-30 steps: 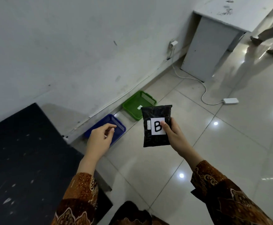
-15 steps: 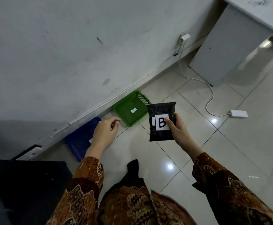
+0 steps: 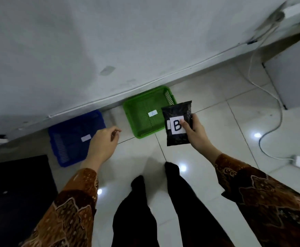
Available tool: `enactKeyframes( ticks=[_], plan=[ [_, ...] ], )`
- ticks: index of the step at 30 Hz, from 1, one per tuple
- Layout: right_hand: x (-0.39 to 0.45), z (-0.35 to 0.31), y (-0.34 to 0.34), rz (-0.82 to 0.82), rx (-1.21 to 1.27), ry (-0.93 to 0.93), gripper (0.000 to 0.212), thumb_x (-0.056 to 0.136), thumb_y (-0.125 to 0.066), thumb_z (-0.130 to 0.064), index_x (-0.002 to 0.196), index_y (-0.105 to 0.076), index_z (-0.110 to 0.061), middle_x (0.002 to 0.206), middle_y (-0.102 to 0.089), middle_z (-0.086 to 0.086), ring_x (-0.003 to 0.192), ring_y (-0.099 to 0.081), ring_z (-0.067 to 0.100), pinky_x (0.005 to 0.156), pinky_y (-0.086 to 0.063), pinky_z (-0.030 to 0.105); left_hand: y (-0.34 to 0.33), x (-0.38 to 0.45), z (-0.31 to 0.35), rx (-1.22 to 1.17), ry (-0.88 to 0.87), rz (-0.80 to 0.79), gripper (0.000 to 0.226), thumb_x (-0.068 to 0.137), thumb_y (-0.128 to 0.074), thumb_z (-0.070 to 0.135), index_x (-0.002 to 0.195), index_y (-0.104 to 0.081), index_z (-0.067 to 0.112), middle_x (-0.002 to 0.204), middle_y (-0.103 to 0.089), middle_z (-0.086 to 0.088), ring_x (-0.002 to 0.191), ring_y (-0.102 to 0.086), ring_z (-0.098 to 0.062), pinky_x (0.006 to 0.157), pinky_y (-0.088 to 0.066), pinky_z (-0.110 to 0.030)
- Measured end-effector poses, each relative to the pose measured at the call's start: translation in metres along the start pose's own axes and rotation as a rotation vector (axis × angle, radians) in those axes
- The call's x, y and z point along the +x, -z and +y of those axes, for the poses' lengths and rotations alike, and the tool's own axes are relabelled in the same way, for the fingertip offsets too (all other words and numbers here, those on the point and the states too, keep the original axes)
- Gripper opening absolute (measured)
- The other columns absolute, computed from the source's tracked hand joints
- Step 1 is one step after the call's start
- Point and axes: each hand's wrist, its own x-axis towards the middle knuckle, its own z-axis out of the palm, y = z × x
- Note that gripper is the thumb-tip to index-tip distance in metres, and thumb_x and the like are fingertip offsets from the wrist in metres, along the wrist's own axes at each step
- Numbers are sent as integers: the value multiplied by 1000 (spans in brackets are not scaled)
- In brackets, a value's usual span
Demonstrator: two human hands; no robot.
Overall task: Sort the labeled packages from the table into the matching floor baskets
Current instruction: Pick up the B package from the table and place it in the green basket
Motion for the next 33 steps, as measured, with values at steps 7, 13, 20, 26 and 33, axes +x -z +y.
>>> enactKeyframes(
  ticks=[7, 13, 20, 26, 33],
  plan=[
    [169, 147, -82, -178, 39, 15, 17, 94, -53, -21, 110, -49, -19, 97, -64, -10, 78, -63, -11, 66, -49, 8, -147, 130, -90, -18, 12, 81, 18, 90, -52, 15, 99, -68, 16, 79, -71, -11, 71, -65, -27, 69, -56, -46],
    [284, 250, -154, -243, -45, 80, 14, 93, -54, -27, 103, -51, -18, 91, -62, -10, 88, -60, 10, 75, -49, 21, -289, 223, -151, -87, 148, 289, 39, 89, -53, 21, 127, -51, 11, 120, -59, -18, 104, -58, -33, 83, -51, -43],
    [353, 284, -205, -380, -43, 56, 57, 93, -50, -39, 138, -35, -8, 141, -49, 10, 129, -46, 24, 108, -38, 42, -370, 265, -183, -316, 35, 512, 74, 89, -45, -5, 151, -10, 16, 131, -43, -20, 97, -38, 8, 88, -28, 7],
    [371, 290, -236, -395, -71, 55, 35, 95, -51, -24, 123, -48, -4, 113, -63, 12, 106, -62, 30, 83, -51, 32, -381, 271, -190, -363, 10, 597, 72, 89, -40, -9, 150, -12, 17, 120, -47, -17, 89, -40, 6, 77, -30, 9],
    [367, 287, -244, -144, -481, 121, 50, 90, -57, -28, 128, -43, 3, 128, -52, 23, 118, -50, 37, 94, -46, 42, -382, 273, -194, -365, -10, 599, 73, 88, -43, -6, 151, -13, 17, 121, -49, -15, 91, -38, 8, 78, -28, 10]
  ],
)
